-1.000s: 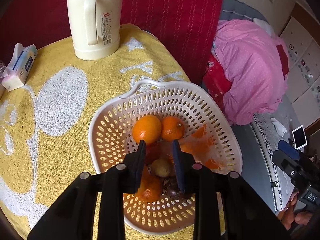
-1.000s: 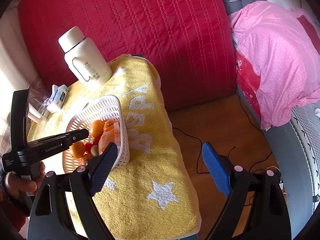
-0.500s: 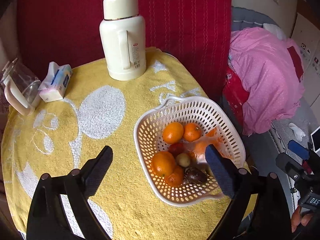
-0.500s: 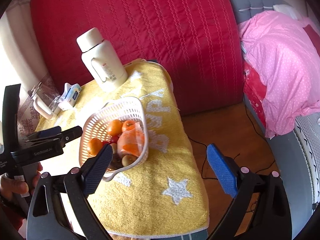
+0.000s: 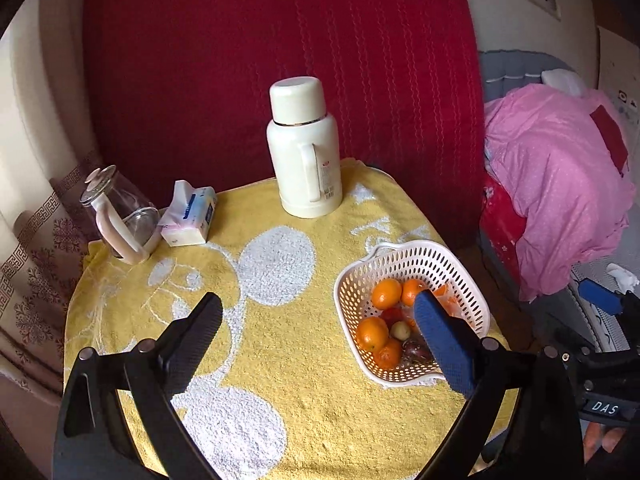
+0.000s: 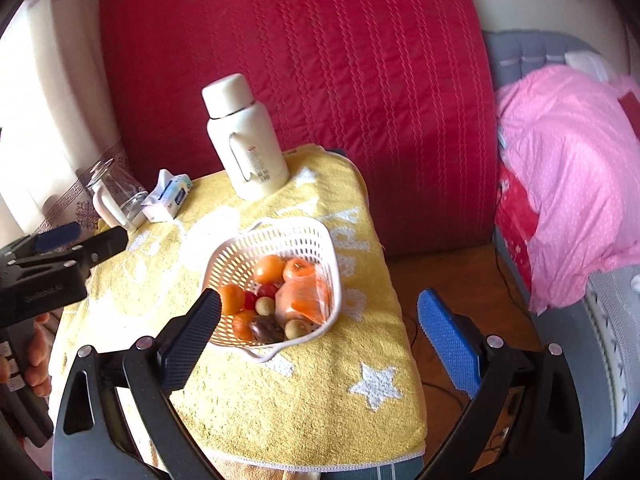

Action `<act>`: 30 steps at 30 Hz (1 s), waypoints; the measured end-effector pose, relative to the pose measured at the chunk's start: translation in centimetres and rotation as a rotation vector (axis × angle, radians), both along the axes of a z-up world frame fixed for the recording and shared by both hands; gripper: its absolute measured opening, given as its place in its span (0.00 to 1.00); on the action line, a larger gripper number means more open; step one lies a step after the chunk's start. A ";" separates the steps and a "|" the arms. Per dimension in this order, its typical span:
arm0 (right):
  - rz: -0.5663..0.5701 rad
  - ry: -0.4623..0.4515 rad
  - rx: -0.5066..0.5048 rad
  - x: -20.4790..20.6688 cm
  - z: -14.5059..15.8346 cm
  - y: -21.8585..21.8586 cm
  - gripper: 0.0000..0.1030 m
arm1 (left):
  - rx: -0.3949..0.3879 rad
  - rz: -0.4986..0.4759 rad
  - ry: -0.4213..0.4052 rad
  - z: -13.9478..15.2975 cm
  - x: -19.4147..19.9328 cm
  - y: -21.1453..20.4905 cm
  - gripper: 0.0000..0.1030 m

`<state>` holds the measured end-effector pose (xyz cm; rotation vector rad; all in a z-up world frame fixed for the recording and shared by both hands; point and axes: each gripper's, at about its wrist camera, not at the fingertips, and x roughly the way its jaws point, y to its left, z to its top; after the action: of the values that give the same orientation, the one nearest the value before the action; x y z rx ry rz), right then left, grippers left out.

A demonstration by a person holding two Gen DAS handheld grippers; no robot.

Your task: Organize fruits

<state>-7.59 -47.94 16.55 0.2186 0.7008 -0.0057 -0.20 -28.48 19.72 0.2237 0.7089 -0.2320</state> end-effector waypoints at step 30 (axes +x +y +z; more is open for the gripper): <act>0.043 -0.016 -0.168 -2.0 -1.3 5.1 0.97 | 0.032 0.023 0.083 -2.8 -3.9 1.0 0.93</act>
<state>-9.58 -42.86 15.22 0.0422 0.6850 -0.0222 -4.13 -27.45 16.95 0.2376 0.7976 -0.2088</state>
